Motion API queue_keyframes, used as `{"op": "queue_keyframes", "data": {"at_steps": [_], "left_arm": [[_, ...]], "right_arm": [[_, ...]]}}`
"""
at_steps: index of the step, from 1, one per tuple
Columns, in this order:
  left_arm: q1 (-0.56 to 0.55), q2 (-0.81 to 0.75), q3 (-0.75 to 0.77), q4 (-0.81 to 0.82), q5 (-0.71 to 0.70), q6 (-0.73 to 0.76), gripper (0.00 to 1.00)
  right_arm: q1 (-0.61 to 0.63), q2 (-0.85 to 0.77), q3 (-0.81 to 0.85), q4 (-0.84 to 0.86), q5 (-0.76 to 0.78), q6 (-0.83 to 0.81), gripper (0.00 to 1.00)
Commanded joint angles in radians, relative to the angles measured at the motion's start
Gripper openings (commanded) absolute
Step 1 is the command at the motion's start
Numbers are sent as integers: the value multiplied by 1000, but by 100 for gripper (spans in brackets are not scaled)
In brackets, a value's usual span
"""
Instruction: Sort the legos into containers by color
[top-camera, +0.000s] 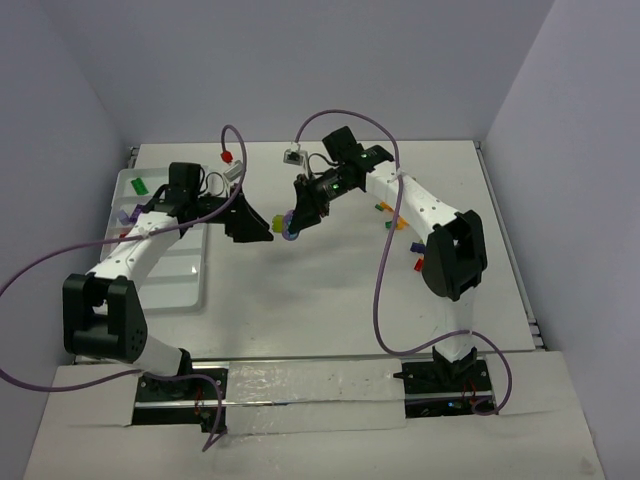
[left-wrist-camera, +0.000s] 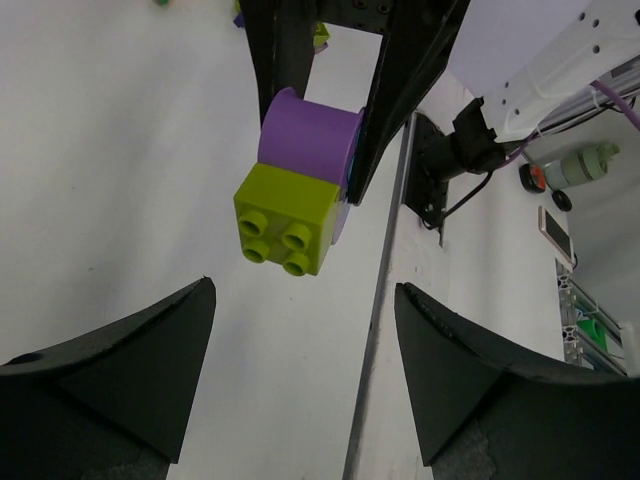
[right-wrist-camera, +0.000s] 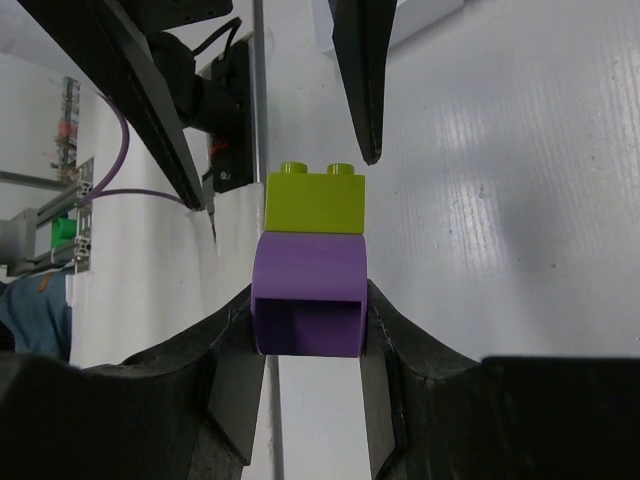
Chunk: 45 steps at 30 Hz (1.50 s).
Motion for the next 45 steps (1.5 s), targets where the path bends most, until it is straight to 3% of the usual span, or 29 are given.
{"op": "queue_keyframes", "data": {"at_steps": [1, 12, 16, 24, 29, 32, 34, 37, 42, 45], "left_arm": [[-12, 6, 12, 91, 59, -34, 82], [-25, 39, 12, 228, 27, -188, 81], [-33, 40, 7, 259, 53, -214, 75], [-48, 39, -5, 275, 122, -229, 45], [-48, 40, -4, 266, 128, -220, 33], [-48, 42, 1, 209, 124, -173, 24], [-47, 46, 8, 164, 117, -125, 9], [-40, 56, 20, 76, 116, -53, 0], [7, 54, 31, -52, 124, 67, 0], [90, 43, 30, -143, 124, 127, 0]], "right_arm": [[6, -47, 14, -28, -40, -16, 0], [24, -65, 26, -44, -50, -26, 0], [27, -65, 29, -51, -53, -28, 0], [29, -65, 32, -59, -54, -31, 0], [28, -70, 34, -61, -53, -30, 0], [28, -74, 38, -62, -52, -26, 0], [26, -78, 44, -62, -52, -24, 0], [26, -82, 44, -61, -54, -21, 0], [20, -97, 29, -59, -54, -23, 0], [13, -110, 17, -59, -57, -20, 0]]}}
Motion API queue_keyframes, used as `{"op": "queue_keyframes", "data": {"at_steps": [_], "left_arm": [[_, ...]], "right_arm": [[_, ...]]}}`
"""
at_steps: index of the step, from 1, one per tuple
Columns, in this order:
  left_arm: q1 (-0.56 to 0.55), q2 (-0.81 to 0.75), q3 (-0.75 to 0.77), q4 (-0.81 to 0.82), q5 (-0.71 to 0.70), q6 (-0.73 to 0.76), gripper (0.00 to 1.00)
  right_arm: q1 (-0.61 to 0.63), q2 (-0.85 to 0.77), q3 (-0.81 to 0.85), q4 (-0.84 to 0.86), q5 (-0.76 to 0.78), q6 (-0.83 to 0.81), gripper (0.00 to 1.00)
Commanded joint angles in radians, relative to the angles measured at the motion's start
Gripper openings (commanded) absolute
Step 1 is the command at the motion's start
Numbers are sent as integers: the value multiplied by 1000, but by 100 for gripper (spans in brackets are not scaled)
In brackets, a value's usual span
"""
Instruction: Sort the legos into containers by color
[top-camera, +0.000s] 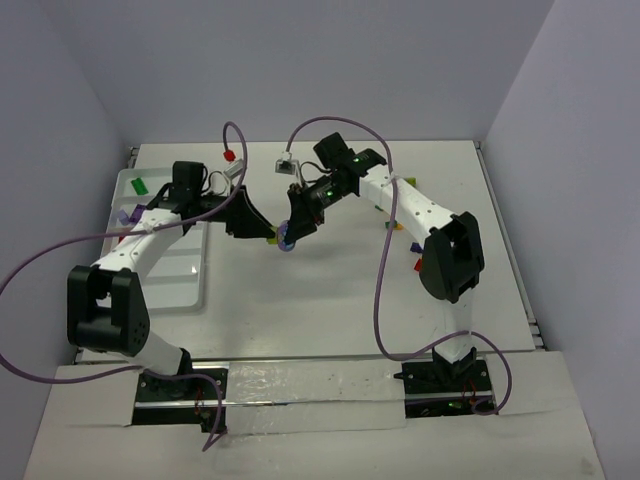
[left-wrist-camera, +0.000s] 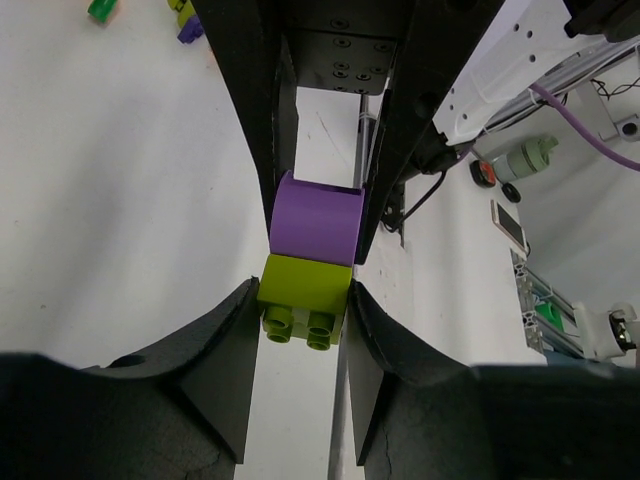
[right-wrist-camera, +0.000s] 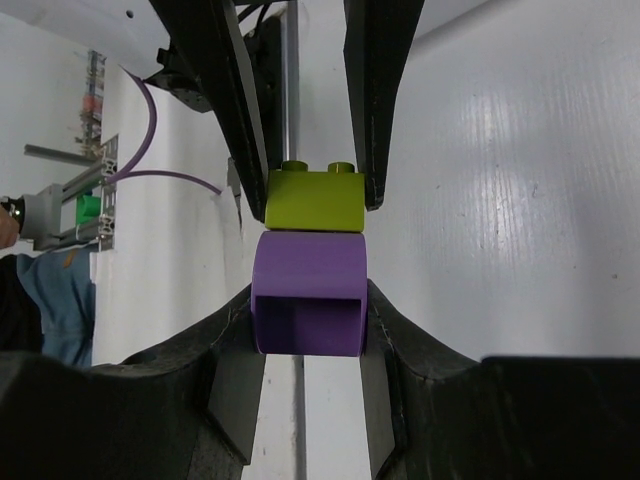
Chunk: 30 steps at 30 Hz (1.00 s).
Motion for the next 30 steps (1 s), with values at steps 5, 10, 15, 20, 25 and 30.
{"op": "queue_keyframes", "data": {"at_steps": [5, 10, 15, 20, 25, 30], "left_arm": [[222, 1, 51, -340, -32, 323, 0], [438, -6, 120, -560, -390, 450, 0], [520, -120, 62, -441, -908, 329, 0], [585, -135, 71, -428, -1236, 307, 0], [631, -60, 119, -415, -1326, 326, 0], [670, 36, 127, -392, -1384, 343, 0]], "right_arm": [[-33, -121, 0, 4, -38, 0, 0], [-35, -124, -11, 5, -8, -3, 0], [-35, -112, -10, 23, 28, 7, 0], [-33, -85, 23, 17, 53, 11, 0], [-35, -75, 42, -5, 74, -1, 0], [-36, -83, 24, -17, 98, -17, 0]]}}
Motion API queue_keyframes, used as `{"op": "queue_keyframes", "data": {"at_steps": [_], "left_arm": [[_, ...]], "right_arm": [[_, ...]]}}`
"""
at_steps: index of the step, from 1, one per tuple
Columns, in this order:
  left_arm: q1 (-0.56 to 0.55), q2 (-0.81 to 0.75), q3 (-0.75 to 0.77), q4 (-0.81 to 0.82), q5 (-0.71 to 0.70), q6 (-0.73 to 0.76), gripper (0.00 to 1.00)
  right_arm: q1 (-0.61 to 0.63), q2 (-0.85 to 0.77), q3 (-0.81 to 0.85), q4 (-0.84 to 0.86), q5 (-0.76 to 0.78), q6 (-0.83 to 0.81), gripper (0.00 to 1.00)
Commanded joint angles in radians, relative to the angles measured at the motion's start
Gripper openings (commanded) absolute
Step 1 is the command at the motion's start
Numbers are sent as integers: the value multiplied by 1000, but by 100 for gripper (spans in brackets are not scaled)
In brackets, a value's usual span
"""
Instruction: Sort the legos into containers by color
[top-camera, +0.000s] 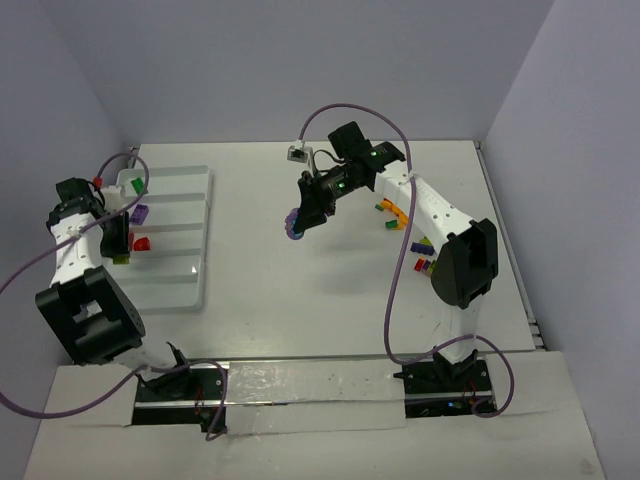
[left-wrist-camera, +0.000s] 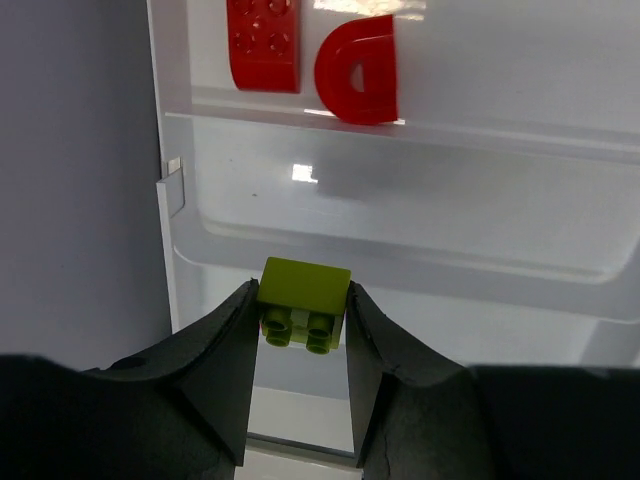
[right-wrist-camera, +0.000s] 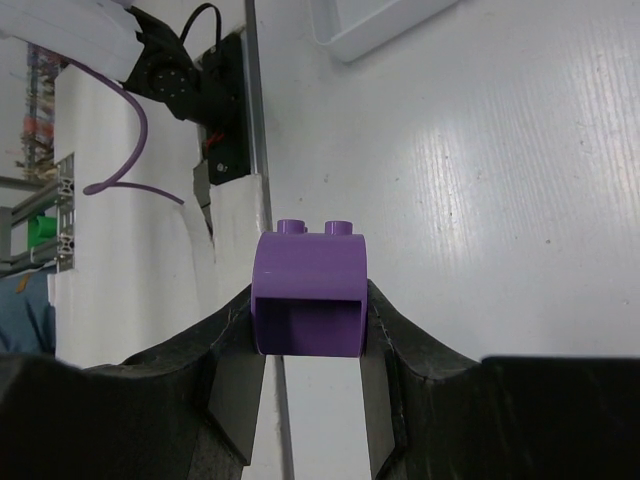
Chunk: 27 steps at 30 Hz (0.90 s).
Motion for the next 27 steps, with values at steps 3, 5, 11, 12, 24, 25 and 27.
{"op": "queue_keyframes", "data": {"at_steps": [3, 5, 11, 12, 24, 25, 27], "left_arm": [[36, 99, 20, 83, -108, 18, 0], [41, 121, 10, 108, -126, 16, 1], [45, 163, 4, 186, -149, 18, 16], [45, 179, 14, 194, -148, 15, 17], [45, 259, 73, 166, -73, -1, 50], [45, 253, 78, 157, -56, -1, 55], [45, 227, 99, 122, 0, 0, 62]], "right_arm": [[2, -4, 16, -9, 25, -19, 0], [1, -2, 15, -8, 27, -14, 0], [1, 1, 18, 1, 34, -5, 0], [2, 3, 18, 2, 36, -3, 0], [3, -14, -1, 49, 93, 27, 0], [2, -20, -5, 57, 94, 30, 0], [4, -30, -13, 73, 94, 37, 0]]}}
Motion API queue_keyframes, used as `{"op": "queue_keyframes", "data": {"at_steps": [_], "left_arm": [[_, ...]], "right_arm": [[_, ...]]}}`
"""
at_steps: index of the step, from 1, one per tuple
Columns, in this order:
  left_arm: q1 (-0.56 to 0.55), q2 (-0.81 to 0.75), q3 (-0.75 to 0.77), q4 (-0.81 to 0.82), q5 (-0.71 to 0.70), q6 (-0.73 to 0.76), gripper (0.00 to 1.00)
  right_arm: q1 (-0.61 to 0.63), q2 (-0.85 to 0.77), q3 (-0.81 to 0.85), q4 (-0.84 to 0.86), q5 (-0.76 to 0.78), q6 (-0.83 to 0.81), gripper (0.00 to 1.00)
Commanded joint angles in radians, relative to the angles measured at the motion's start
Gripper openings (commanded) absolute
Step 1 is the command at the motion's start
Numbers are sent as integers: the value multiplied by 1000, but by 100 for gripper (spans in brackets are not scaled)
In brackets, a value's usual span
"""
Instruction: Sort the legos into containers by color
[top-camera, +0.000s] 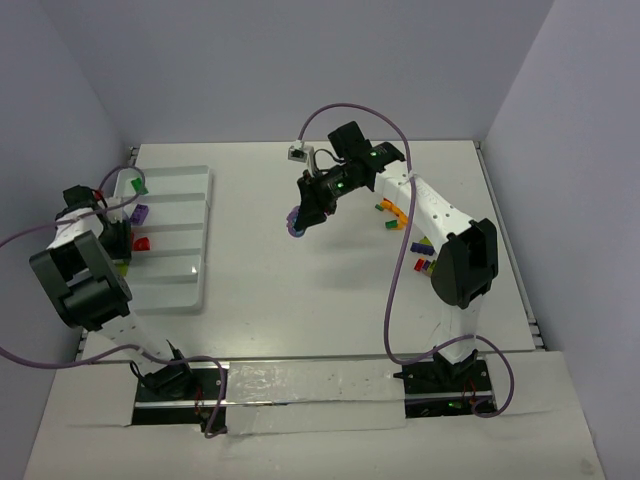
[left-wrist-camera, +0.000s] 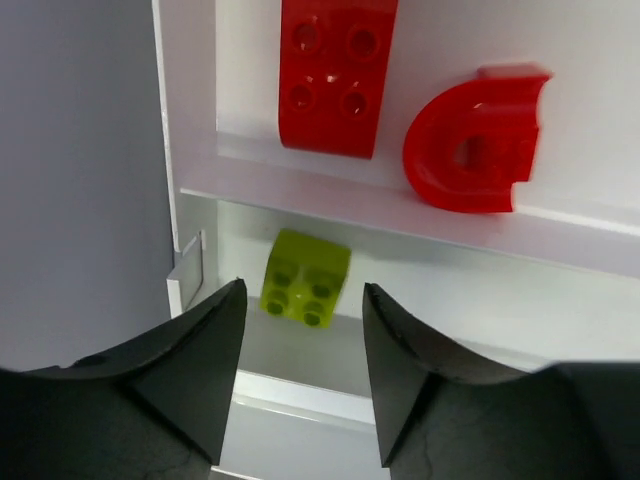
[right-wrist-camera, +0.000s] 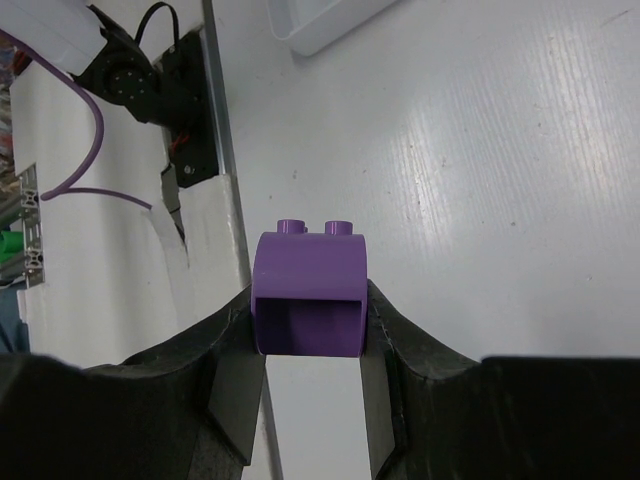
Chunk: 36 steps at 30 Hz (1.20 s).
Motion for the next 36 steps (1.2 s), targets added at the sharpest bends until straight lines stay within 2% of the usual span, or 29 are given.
{"op": "queue_keyframes", "data": {"at_steps": [1, 2, 3, 6, 8, 10, 13, 17, 19, 25, 36], "left_arm": [[5, -61, 92, -47, 134, -3, 64], [5, -76, 116, -73, 179, -2, 69], [4, -90, 120, -79, 188, -1, 70], [-2, -151, 214, -169, 363, 19, 72], [-9, -202, 258, -237, 563, 42, 73], [-46, -272, 272, -304, 842, 69, 74], [-179, -375, 183, -252, 1132, 13, 76], [-400, -471, 40, -12, 1249, -205, 77], [-459, -486, -22, 115, 1285, -269, 77], [-560, -474, -65, 222, 1380, -352, 76], [-672, -456, -88, 342, 1400, -490, 75]], "right_arm": [[3, -30, -10, 59, 6, 22, 0], [2, -31, -9, 62, 2, 26, 0], [2, -32, -9, 63, -2, 26, 0], [2, -37, -9, 80, -22, 37, 0], [4, -44, -18, 108, -40, 50, 0], [11, -59, -37, 163, -68, 71, 0], [23, -76, -50, 223, -110, 110, 0], [37, -81, -35, 250, -169, 143, 0], [49, -90, -41, 269, -189, 162, 0], [77, -120, -59, 317, -226, 194, 0], [111, -102, -30, 286, -218, 181, 0]]}}
